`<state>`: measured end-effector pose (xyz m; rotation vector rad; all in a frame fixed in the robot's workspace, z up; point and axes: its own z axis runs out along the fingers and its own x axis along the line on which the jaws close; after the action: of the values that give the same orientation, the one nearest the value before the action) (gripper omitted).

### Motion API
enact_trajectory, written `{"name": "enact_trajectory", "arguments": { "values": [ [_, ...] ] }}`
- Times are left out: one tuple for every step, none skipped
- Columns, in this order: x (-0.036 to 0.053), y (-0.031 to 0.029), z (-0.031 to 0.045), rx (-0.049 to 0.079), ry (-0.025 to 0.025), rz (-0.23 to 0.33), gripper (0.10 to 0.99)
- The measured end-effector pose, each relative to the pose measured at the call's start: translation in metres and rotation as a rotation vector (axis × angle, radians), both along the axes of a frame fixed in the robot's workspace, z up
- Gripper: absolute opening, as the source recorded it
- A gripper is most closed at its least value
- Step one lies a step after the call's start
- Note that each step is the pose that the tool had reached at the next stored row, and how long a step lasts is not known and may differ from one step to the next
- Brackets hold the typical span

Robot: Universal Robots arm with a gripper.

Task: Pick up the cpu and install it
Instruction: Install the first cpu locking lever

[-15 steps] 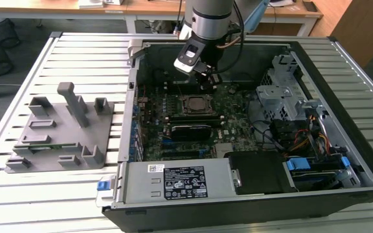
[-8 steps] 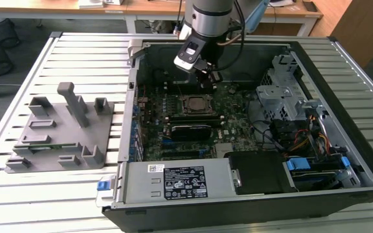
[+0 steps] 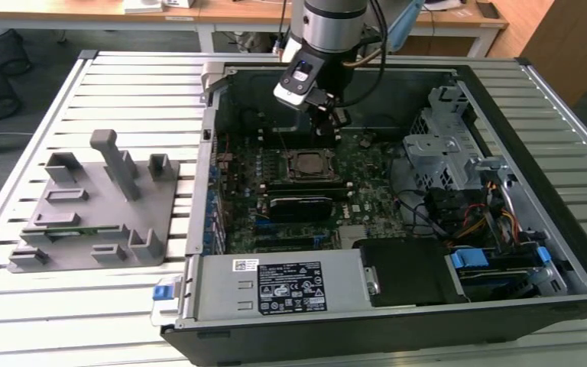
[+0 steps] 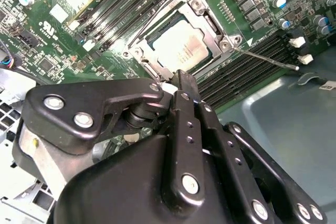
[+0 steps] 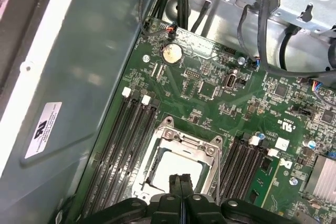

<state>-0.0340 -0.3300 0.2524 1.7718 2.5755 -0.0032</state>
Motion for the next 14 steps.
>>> {"name": "enact_trajectory", "arguments": {
  "values": [
    [-0.0001, 0.0, 0.0001, -0.003, 0.0002, 0.001, 0.106],
    [-0.0001, -0.0001, 0.0002, -0.004, 0.0003, 0.006, 0.106],
    [-0.0001, -0.0001, 0.0002, -0.004, 0.0004, 0.017, 0.106],
    [-0.0001, -0.0001, 0.0002, -0.004, 0.0003, 0.035, 0.106],
    [-0.0001, -0.0001, 0.0001, -0.004, 0.0003, 0.053, 0.106],
    [-0.0001, 0.0, 0.0001, -0.004, 0.0003, 0.072, 0.106],
    [0.0, 0.0, 0.0001, -0.004, 0.0002, 0.09, 0.106],
    [-0.0001, 0.0, 0.0, -0.004, 0.0001, 0.108, 0.106],
    [0.0, 0.0, -0.0001, -0.004, 0.0, 0.126, 0.106],
    [0.0, 0.0, -0.0001, -0.004, 0.0, 0.144, 0.106],
    [-0.0001, 0.0, -0.0001, -0.004, 0.0, 0.161, 0.106],
    [-0.0001, 0.0, -0.0002, -0.004, -0.0001, 0.181, 0.106],
    [0.0, 0.0, -0.0003, -0.004, -0.0001, 0.199, 0.106],
    [-0.0001, 0.0, -0.0003, -0.004, -0.0002, 0.217, 0.106]
  ]
}}
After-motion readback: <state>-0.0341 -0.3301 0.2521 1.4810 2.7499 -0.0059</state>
